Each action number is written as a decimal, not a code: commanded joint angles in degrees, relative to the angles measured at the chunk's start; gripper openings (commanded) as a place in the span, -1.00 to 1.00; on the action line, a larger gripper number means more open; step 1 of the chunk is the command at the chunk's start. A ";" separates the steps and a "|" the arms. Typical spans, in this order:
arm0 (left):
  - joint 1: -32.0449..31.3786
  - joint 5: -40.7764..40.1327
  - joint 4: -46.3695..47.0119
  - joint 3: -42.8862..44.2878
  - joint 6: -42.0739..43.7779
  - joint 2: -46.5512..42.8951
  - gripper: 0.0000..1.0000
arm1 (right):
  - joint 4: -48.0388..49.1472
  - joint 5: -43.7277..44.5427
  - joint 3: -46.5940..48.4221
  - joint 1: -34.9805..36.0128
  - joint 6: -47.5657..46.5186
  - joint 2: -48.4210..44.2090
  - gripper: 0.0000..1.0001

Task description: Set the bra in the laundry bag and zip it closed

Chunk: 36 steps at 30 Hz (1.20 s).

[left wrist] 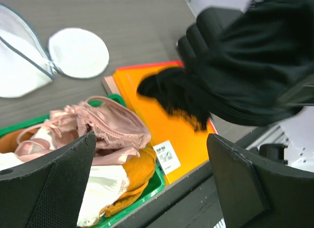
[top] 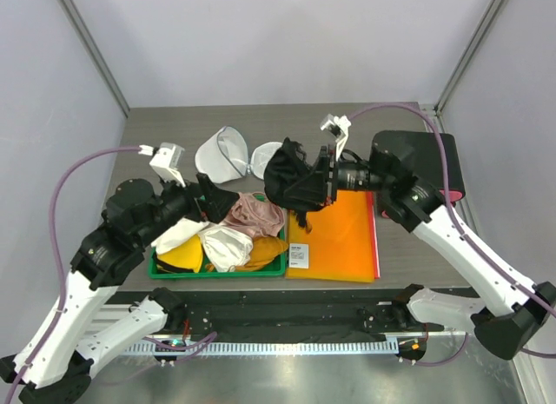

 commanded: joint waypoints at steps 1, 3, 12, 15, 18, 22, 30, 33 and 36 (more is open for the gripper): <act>-0.22 8.47 10.64 -4.50 1.18 -0.71 0.92 | 0.86 -9.53 -1.86 -0.02 3.60 -6.29 -0.98; -0.22 10.77 13.46 -6.61 1.44 -0.19 0.94 | 0.95 -11.91 -3.00 -0.02 5.35 -9.18 -0.98; -0.22 33.36 26.57 -14.97 4.69 -4.49 0.95 | 0.25 -18.49 -5.11 -0.02 11.42 -16.67 -0.98; -0.22 41.43 30.85 -16.54 5.57 -3.88 0.95 | 0.16 -20.86 -5.64 -0.02 12.48 -18.60 -0.98; -0.22 48.19 34.81 -17.25 6.19 -2.12 0.95 | 0.16 -22.89 -6.08 -0.02 13.88 -20.62 -0.98; -1.01 52.52 42.73 -17.34 3.12 0.78 0.93 | 0.16 -24.48 -6.09 -0.02 15.56 -21.94 -0.98; -11.01 50.95 36.35 -13.05 12.86 9.21 0.93 | 2.53 -26.41 -5.38 -0.02 18.11 -22.39 -0.98; -13.48 52.17 34.49 -12.51 16.29 10.45 0.92 | 2.71 -27.03 -5.12 -0.02 18.28 -22.47 -0.98; -17.60 50.08 34.49 -12.07 18.75 11.59 0.90 | 3.67 -27.29 -5.03 -0.02 19.42 -22.82 -0.98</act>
